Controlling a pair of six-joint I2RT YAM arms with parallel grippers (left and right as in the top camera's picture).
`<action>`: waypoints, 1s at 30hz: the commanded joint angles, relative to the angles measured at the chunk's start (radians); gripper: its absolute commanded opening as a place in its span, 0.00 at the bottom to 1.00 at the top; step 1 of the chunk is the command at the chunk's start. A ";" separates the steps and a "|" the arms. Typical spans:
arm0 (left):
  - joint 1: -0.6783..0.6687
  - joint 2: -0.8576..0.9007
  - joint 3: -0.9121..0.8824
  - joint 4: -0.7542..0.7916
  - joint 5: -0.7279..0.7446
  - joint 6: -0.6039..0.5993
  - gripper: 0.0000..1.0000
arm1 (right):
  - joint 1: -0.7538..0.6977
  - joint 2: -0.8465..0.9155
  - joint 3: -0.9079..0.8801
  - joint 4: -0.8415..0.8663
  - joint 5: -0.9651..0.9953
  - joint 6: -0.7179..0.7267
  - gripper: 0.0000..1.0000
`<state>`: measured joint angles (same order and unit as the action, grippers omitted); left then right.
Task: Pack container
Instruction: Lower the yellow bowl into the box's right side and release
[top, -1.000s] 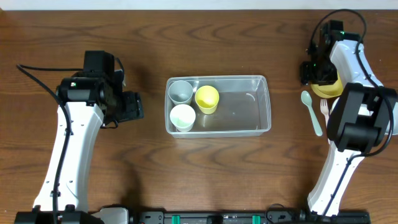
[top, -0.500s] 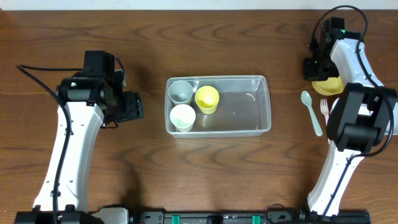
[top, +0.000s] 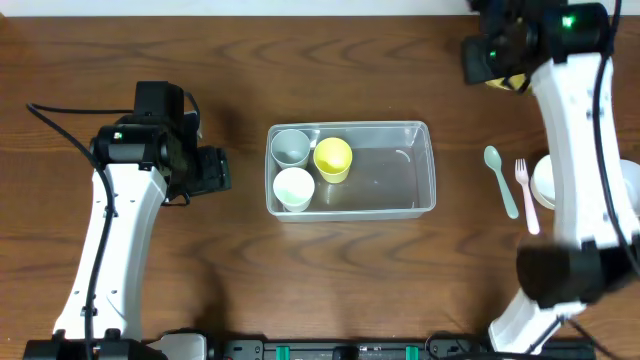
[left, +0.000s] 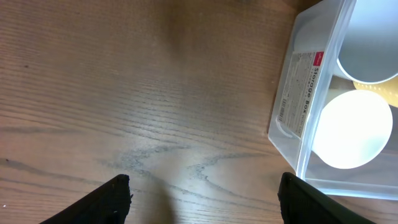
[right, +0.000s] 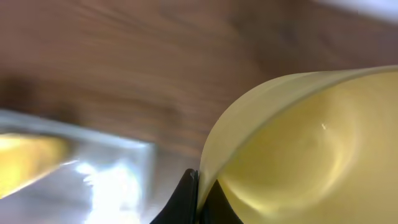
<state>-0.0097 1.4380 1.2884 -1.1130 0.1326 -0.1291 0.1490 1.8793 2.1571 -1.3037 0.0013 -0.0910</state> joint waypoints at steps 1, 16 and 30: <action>-0.001 -0.007 0.002 0.001 0.010 0.017 0.77 | 0.122 -0.022 0.003 -0.050 -0.032 0.010 0.01; -0.001 -0.007 0.002 -0.002 0.010 0.017 0.77 | 0.393 -0.002 -0.478 0.141 -0.032 0.165 0.01; -0.001 -0.007 0.002 -0.018 0.010 0.017 0.77 | 0.315 0.004 -0.758 0.473 -0.028 0.093 0.25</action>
<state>-0.0097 1.4380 1.2884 -1.1225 0.1326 -0.1265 0.4847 1.8786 1.4021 -0.8417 -0.0334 0.0185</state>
